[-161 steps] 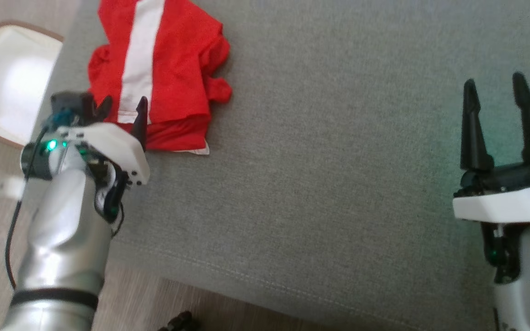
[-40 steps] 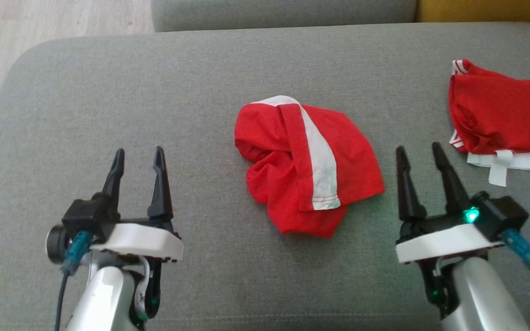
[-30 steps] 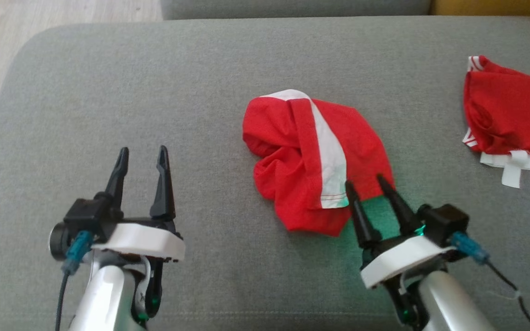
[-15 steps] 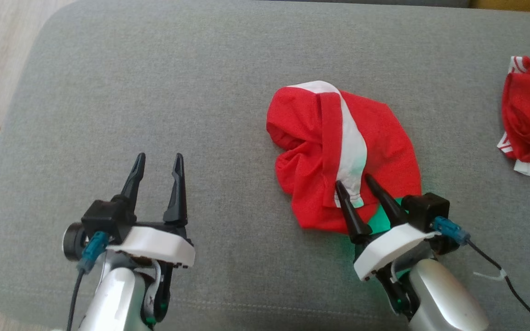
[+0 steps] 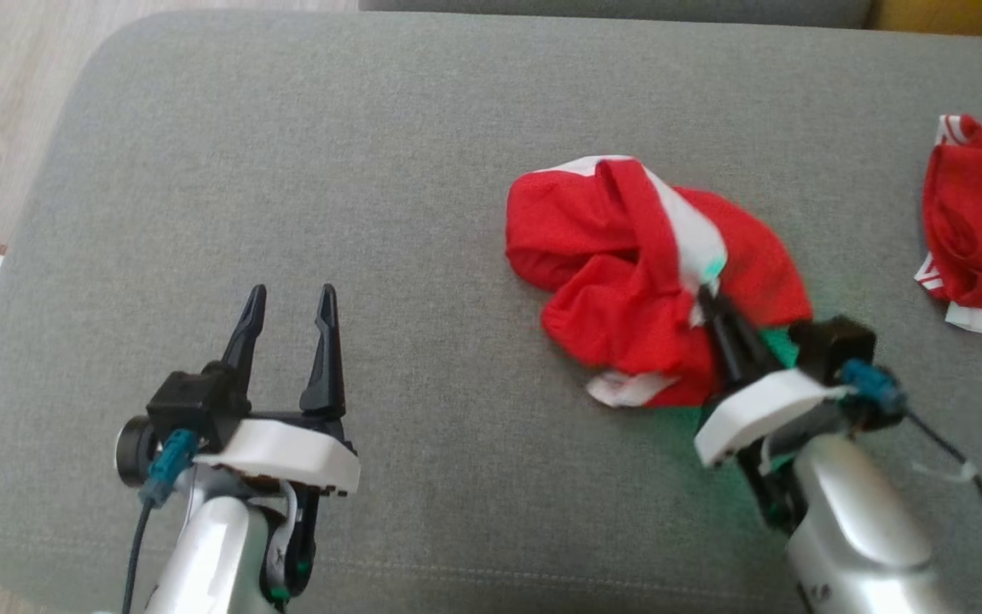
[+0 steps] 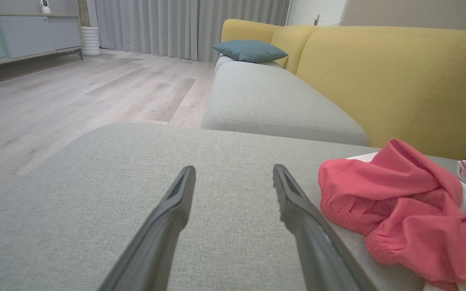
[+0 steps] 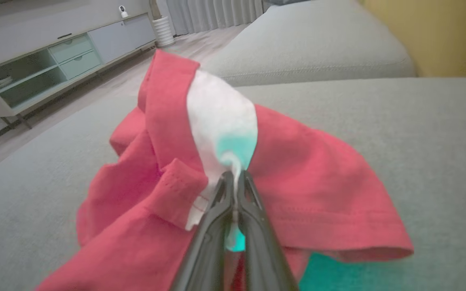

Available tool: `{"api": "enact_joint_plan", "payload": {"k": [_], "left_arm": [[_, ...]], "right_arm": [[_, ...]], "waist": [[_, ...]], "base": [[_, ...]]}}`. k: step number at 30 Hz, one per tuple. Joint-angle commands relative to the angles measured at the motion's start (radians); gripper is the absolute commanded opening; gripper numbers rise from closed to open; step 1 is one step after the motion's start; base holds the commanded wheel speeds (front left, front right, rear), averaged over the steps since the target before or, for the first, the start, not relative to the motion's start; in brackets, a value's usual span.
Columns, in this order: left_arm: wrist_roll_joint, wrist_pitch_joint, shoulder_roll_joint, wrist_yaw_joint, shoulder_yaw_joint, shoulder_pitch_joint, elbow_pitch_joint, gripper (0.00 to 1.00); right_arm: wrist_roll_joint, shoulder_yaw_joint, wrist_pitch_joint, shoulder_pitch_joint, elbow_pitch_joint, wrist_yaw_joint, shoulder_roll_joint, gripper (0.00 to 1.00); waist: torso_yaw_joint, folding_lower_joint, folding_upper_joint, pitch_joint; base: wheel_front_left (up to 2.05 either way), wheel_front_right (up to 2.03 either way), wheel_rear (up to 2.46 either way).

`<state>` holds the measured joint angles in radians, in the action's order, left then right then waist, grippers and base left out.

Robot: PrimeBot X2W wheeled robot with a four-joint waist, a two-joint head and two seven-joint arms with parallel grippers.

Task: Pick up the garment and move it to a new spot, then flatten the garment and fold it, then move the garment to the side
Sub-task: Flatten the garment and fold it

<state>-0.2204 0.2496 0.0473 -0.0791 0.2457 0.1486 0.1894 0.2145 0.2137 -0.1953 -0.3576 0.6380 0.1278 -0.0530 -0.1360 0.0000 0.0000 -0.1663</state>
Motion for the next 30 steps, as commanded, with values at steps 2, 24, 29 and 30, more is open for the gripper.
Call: {"api": "enact_joint_plan", "payload": {"k": [2, 24, 29, 30], "left_arm": [[-0.009, 0.012, 0.003, -0.005, -0.031, 0.029, -0.033, 1.00], [-0.050, 0.012, 0.003, -0.017, -0.040, 0.003, -0.044, 1.00], [-0.047, 0.012, 0.003, -0.017, -0.028, 0.010, -0.043, 1.00], [-0.046, 0.012, 0.003, -0.017, -0.026, 0.014, -0.043, 1.00]], "right_arm": [[-0.026, -0.004, -0.015, -0.056, -0.030, 0.003, -0.002, 0.00], [-0.050, 0.190, -0.051, -0.231, -0.159, 0.003, -0.158, 0.00], [-0.011, 0.316, -0.049, -0.109, -0.080, 0.003, -0.243, 0.00], [-0.005, 0.337, -0.050, -0.093, -0.067, 0.003, -0.257, 0.00]], "waist": [[0.003, 0.0000, 0.0000, 0.007], [-0.007, 0.0000, 0.0000, 0.051], [0.015, 0.0000, 0.0000, 0.033], [0.020, 0.0000, 0.0000, 0.030]], "base": [[0.00, 0.00, 0.00], [0.00, 0.00, 0.00], [0.00, 0.00, 0.00], [0.00, 0.00, 0.00]]}}
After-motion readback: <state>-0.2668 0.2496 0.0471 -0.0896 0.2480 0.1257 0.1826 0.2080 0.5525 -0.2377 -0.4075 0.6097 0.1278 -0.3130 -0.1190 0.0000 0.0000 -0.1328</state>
